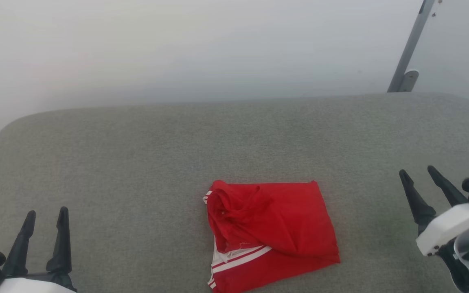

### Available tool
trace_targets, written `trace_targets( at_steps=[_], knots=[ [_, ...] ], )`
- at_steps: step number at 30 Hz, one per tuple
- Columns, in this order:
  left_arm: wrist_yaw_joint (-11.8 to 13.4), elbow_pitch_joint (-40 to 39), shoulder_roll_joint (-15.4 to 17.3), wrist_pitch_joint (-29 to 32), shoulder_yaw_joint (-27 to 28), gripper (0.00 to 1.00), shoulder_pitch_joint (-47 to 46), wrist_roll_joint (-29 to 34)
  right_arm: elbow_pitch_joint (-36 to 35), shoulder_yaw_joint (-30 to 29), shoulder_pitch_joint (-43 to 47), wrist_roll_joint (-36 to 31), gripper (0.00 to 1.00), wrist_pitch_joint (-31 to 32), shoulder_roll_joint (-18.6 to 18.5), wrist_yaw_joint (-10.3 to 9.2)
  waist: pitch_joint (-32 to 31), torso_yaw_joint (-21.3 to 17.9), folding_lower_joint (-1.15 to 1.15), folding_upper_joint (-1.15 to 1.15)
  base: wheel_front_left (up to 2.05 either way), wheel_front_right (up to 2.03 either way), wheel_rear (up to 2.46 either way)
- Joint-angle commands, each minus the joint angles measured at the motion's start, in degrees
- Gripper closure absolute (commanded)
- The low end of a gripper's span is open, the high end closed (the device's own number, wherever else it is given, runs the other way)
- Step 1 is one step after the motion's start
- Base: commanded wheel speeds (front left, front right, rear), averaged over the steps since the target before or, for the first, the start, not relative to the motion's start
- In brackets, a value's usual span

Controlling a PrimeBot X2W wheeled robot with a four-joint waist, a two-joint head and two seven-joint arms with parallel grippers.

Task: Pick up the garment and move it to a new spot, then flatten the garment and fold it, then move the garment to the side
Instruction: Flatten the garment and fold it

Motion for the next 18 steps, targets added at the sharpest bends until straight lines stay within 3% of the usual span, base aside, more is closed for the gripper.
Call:
trace_targets(
  at_steps=[1,10,18],
  knots=[
    [-0.12,-0.08,0.2,-0.21,-0.07,0.0,0.47,0.24,-0.51,-0.89,1.14,-0.88,0.0,-0.62,0.51,-0.03,-0.04,-0.23,0.0,0.0,0.0,0.0,0.0],
    [-0.12,0.22,0.28,-0.21,-0.23,0.0,0.89,-0.24,-4.36,-7.85,6.45,-7.28,0.0,-1.66,3.41,-0.03,-0.01,-1.13,0.0,0.0,0.0,0.0,0.0],
    [-0.12,0.1,0.35,-0.21,-0.69,0.0,0.81,-0.46,-6.92,-10.5,8.93,-9.74,0.0,-1.66,5.52,-0.03,0.09,-1.37,0.0,0.0,0.0,0.0,0.0]
  ],
)
